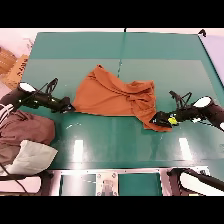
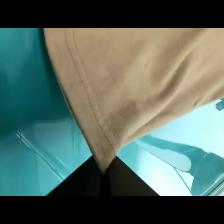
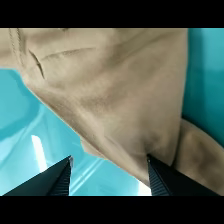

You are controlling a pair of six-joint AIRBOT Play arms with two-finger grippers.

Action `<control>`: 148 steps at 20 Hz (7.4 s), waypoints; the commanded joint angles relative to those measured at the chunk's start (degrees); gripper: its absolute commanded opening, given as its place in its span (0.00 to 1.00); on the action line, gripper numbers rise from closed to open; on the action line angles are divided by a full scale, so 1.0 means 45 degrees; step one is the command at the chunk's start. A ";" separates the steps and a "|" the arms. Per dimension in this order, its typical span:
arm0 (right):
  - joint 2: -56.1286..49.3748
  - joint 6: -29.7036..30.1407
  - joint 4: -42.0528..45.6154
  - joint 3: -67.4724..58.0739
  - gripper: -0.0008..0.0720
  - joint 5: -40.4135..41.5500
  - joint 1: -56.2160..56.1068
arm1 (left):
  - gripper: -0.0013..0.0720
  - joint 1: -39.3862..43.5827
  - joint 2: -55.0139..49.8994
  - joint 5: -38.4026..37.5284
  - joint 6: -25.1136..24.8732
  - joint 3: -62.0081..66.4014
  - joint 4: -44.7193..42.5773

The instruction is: Fold the shirts.

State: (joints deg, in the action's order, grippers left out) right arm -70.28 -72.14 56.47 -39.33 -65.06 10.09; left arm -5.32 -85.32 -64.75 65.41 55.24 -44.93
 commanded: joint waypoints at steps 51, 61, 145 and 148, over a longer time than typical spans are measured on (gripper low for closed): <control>0.6606 -0.1885 -0.0160 -1.4095 0.04 0.3133 0.3041 | 0.04 -0.0019 0.6324 -0.0423 0.1151 1.4134 -0.1525; -0.0194 -0.0481 -0.1214 -1.0370 0.03 0.4862 0.1001 | 0.04 0.0112 -0.0180 -0.0316 0.1035 1.0904 -0.0500; 0.0403 0.1195 -0.1511 -0.7412 0.04 0.3327 0.2871 | 0.04 0.0539 0.0413 0.0559 -0.0544 0.7698 -0.0024; -0.2302 0.1185 -0.1656 -0.8029 0.04 0.4566 0.2424 | 0.04 0.0923 -0.1729 0.2259 -0.0544 0.7849 0.0010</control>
State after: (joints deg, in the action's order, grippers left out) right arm -70.52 -67.42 50.04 -75.81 -50.70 23.18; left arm -3.38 -84.18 -62.13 63.68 91.05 -44.86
